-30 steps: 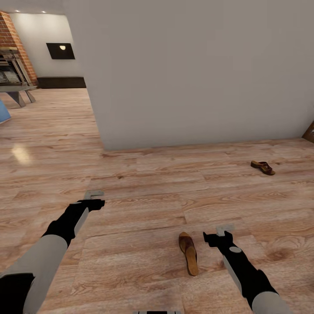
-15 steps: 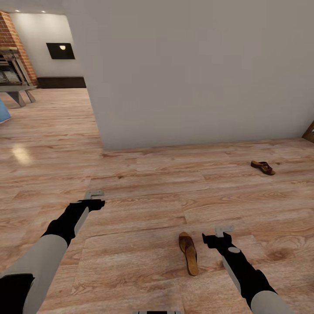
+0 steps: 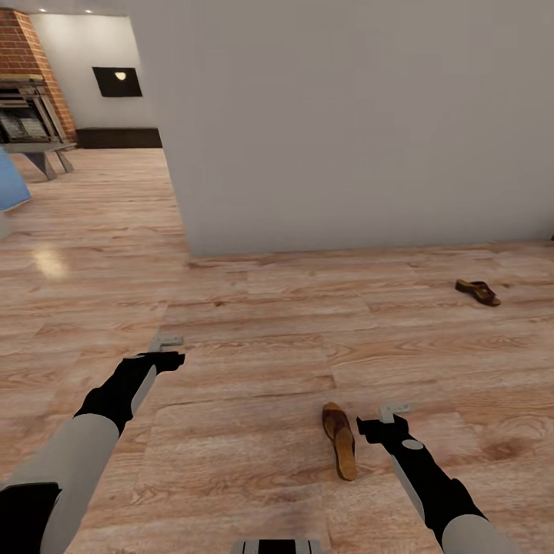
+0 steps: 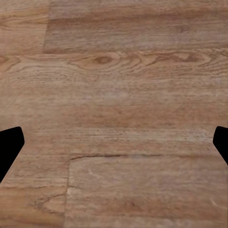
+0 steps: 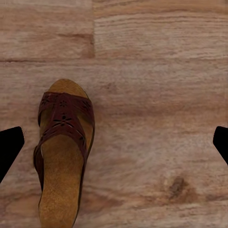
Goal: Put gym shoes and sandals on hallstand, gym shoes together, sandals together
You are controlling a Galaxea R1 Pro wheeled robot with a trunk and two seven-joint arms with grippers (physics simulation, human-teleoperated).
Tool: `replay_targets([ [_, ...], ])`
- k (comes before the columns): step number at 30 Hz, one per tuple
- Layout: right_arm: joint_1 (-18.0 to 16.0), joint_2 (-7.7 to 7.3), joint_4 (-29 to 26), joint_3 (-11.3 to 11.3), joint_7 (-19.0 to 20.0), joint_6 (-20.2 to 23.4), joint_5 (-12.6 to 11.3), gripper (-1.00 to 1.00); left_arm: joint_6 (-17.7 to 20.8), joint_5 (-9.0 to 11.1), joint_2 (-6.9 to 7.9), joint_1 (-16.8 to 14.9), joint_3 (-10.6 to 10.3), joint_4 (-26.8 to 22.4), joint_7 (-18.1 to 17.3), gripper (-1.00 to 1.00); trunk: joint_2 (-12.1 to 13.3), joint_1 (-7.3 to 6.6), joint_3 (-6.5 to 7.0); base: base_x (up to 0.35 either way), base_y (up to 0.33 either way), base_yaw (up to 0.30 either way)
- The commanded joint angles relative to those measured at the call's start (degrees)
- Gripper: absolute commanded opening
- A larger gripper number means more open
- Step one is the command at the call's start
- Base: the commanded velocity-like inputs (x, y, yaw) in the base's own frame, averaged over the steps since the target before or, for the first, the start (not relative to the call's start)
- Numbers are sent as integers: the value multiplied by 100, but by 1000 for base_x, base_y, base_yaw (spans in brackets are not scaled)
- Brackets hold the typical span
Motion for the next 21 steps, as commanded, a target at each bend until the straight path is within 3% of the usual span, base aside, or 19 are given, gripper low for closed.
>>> replay_targets([
  [1,1,-5,-11,17,1,37,15,100,31,22,-2,-8,4,-9,17,100,-5,2,-35,0,0,122],
  [13,1,-5,-3,10,1,36,20,100,-3,22,-64,-98,20,-118,-69,100,-21,33,-395,0,0,125],
  [16,2,-5,-3,9,1,35,24,100,8,22,-67,-103,21,-533,-261,100,-25,40,-482,0,0,112],
  [21,3,-5,-3,9,1,35,25,100,18,22,-67,-104,19,-818,-347,100,-30,51,-585,0,0,49],
])
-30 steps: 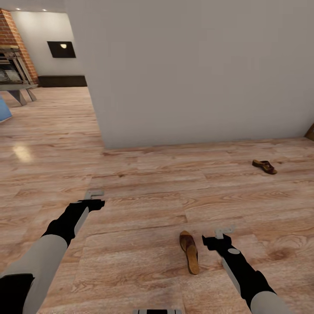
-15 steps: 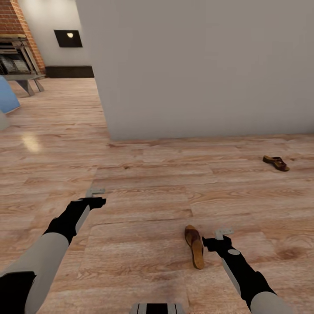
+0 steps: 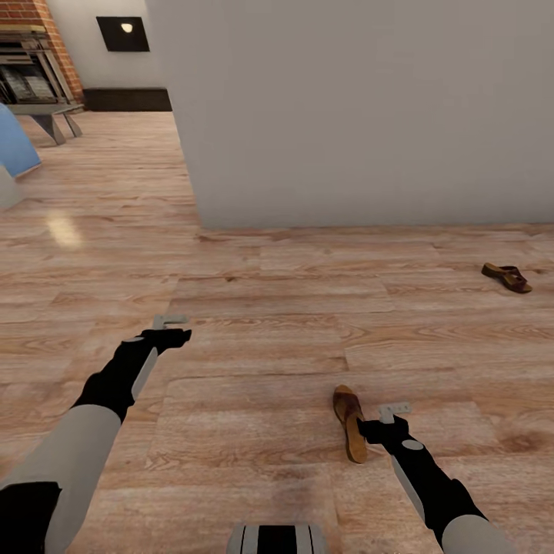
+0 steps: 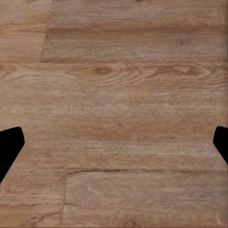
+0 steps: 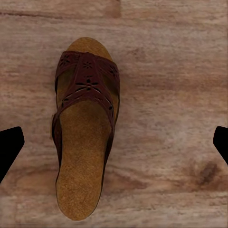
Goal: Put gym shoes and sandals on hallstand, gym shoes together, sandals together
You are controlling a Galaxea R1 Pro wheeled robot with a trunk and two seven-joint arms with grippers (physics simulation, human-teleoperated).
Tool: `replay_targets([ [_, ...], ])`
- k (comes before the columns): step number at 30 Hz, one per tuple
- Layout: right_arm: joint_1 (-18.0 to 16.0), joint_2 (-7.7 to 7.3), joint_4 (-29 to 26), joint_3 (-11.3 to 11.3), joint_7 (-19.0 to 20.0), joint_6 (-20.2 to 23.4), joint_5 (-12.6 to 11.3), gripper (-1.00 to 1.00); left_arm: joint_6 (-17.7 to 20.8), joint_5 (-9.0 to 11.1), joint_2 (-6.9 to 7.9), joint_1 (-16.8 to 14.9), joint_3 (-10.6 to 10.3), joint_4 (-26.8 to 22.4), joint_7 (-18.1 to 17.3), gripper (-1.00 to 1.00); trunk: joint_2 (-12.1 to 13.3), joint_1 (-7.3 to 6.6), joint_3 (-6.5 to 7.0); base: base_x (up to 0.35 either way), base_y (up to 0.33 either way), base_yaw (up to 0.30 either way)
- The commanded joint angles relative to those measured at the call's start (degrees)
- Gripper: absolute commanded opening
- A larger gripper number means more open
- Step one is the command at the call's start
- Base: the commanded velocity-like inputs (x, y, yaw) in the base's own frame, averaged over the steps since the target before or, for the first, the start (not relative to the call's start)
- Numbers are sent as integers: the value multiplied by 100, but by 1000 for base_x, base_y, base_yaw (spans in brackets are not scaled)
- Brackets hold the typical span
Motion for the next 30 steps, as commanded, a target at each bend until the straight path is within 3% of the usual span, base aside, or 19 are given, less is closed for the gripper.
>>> replay_targets([
  [1,0,-5,-11,17,1,32,16,100,35,21,-1,-1,7,-73,-32,100,-2,-1,-6,0,0,19],
  [13,1,-5,-2,17,-24,6,20,100,1,21,8,5,-1,-181,-61,100,-2,-1,-24,0,0,4],
  [24,1,-5,397,6,-34,-322,19,100,-24,15,10,13,-11,-186,-63,100,-16,27,-356,0,0,0],
  [30,1,-12,470,12,-34,-777,29,100,-30,12,8,15,-14,-186,-56,100,-16,27,-373,0,0,0],
])
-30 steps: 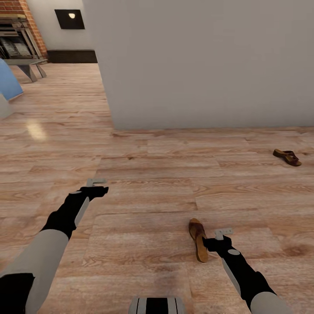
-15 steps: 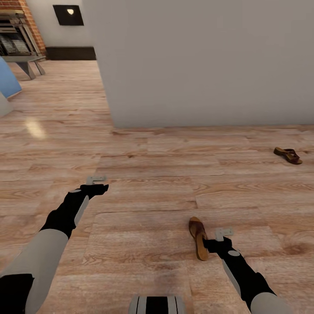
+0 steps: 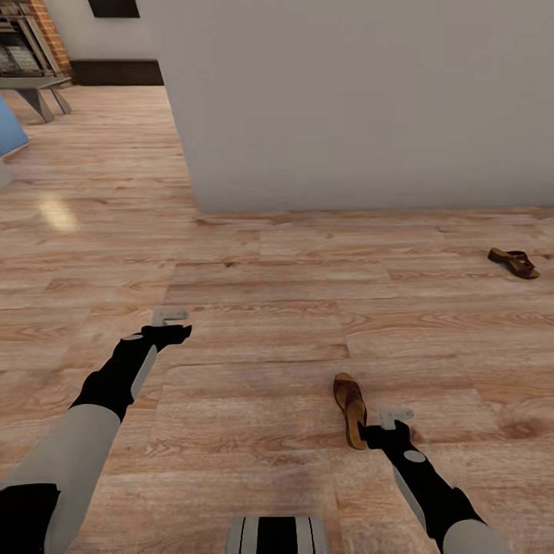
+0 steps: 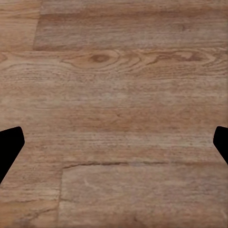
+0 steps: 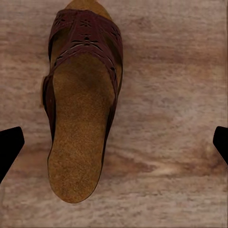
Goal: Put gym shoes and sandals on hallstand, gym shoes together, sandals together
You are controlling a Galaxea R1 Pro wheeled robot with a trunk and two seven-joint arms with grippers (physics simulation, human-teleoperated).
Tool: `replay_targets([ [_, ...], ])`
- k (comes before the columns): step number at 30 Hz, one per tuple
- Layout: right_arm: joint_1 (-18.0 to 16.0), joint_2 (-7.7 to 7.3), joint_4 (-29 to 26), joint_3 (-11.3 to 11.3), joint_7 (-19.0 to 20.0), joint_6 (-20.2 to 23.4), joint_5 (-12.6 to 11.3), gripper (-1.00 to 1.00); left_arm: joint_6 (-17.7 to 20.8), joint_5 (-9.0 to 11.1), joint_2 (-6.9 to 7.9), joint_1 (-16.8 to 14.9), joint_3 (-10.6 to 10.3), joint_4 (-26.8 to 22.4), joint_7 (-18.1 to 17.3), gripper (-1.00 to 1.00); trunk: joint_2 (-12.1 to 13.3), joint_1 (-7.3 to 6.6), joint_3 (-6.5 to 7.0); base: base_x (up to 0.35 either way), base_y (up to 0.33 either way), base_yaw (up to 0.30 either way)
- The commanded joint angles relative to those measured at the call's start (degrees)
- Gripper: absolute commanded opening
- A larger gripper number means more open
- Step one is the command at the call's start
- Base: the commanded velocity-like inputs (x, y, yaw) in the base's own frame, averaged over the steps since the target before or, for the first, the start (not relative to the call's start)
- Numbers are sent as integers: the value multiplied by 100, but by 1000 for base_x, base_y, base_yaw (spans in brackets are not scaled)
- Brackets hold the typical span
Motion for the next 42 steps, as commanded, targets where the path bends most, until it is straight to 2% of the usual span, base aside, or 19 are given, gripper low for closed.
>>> replay_targets([
  [1,-1,-4,58,19,-3,-108,16,100,32,20,0,-1,7,-8,-17,100,-1,-1,-5,0,0,0],
  [19,-1,2,258,31,5,-734,21,100,34,27,-8,-1,20,-16,-24,100,-1,-1,-8,0,0,0],
  [42,-1,2,254,15,3,-766,-6,100,40,27,-9,0,15,-17,-24,100,-1,-1,-49,0,0,31],
])
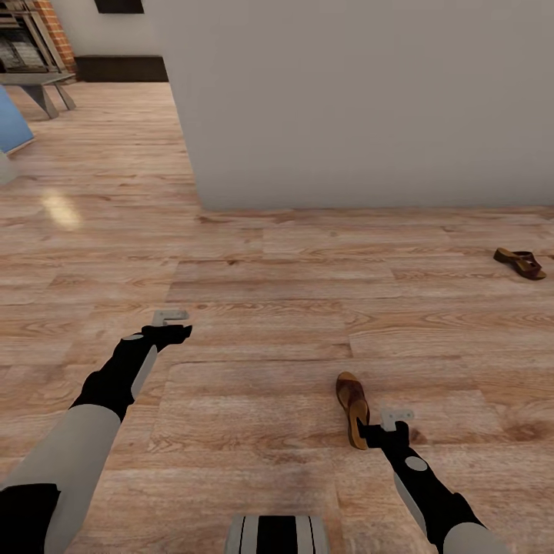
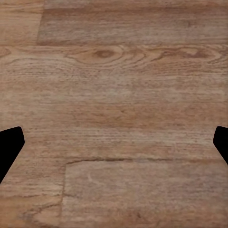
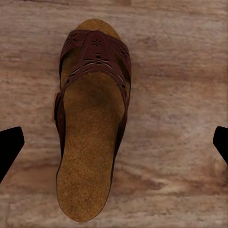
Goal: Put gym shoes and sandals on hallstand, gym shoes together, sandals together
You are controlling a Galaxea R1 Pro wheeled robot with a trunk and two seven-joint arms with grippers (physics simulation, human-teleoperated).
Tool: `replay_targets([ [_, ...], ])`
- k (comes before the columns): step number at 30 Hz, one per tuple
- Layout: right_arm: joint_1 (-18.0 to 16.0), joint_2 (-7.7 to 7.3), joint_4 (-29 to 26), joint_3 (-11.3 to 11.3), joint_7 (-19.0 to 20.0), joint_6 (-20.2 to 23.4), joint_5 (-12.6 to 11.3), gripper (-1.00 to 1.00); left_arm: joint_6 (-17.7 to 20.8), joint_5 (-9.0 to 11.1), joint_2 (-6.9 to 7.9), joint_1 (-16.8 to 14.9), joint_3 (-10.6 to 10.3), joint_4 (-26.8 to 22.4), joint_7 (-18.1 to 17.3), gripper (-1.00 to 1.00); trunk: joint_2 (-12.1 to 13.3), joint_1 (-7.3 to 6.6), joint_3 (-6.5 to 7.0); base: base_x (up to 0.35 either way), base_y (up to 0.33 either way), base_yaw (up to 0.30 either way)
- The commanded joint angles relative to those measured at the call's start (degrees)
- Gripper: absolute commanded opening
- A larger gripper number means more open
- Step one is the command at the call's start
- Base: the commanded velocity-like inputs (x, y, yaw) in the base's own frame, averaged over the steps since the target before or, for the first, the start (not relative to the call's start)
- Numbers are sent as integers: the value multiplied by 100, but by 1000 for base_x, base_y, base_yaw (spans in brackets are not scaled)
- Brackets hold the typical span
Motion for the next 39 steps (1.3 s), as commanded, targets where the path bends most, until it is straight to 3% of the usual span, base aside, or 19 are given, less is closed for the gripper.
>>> replay_targets([
  [1,-2,-4,3,14,0,-16,14,100,33,21,0,-1,8,-8,-18,100,-1,-1,-4,0,0,4],
  [11,-2,-4,3,15,2,-14,14,100,-18,21,0,-8,-358,-26,-10,100,-1,-1,-13,0,0,1],
  [22,-2,-4,4,15,2,-14,14,100,-622,73,6,-1,-382,-34,-17,100,-1,-1,-16,0,0,0],
  [26,-2,-4,6,15,-3,-14,14,100,-860,82,1,10,-373,-27,-11,100,-7,9,-127,0,0,0],
  [35,-2,-4,3,15,-4,-14,14,100,-989,85,4,14,-372,-17,-16,100,-19,33,-398,0,0,0],
  [39,-2,-4,3,15,-1,-14,10,100,-993,84,7,17,-371,-17,-16,100,-19,33,-413,0,0,0],
])
